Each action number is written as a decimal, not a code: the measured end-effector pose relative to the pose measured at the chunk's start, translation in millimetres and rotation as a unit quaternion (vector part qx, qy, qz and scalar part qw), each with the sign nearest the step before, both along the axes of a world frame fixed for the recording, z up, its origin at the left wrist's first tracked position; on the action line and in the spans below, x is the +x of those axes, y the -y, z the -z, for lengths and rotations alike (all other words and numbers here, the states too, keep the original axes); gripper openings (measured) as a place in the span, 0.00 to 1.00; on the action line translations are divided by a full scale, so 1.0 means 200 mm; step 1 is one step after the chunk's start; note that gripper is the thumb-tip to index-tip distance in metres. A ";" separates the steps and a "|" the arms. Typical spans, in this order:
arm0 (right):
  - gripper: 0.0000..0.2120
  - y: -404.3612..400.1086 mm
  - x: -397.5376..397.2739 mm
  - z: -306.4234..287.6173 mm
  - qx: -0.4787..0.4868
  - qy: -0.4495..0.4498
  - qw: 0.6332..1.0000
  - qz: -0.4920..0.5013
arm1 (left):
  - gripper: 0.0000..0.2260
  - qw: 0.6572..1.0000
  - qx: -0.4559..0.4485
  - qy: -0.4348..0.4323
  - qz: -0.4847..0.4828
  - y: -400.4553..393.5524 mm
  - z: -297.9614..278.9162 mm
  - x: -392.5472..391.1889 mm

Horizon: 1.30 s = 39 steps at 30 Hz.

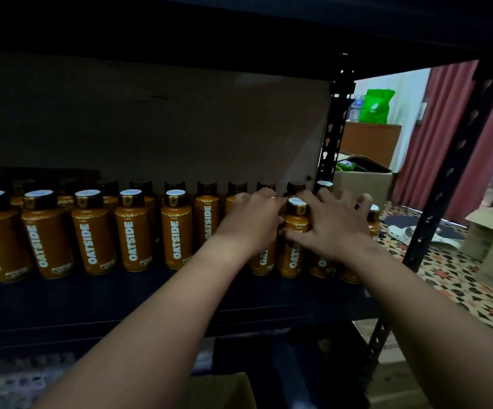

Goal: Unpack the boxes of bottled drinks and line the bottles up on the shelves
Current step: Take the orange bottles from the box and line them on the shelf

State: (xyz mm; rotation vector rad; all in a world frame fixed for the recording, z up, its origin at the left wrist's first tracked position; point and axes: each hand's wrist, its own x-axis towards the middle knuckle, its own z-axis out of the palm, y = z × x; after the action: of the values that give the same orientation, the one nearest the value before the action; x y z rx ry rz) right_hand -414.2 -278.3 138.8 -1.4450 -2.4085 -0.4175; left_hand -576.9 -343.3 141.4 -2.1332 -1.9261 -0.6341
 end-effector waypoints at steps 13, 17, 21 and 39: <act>0.36 0.19 -0.08 0.15 0.213 -0.151 0.954 -0.146 | 0.24 0.992 0.014 0.101 0.071 0.33 0.27 -0.39; 0.26 0.33 -0.34 0.25 0.099 -0.195 0.940 -0.261 | 0.16 0.988 -0.102 0.054 0.100 0.53 0.35 -0.70; 0.34 0.41 -0.65 0.42 -0.202 -0.264 0.921 -0.204 | 0.19 0.990 -0.103 0.072 0.070 0.67 0.46 -0.91; 0.26 0.31 -0.97 0.50 -0.249 -0.345 0.885 -0.192 | 0.26 0.981 -0.078 0.173 0.028 0.74 0.51 -1.05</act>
State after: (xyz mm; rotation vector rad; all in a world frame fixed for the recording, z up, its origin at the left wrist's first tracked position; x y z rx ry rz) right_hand -607.7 -341.2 38.2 -0.9752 -2.1564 0.7407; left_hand -786.3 -492.0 38.4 -2.3040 -2.1599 -0.9497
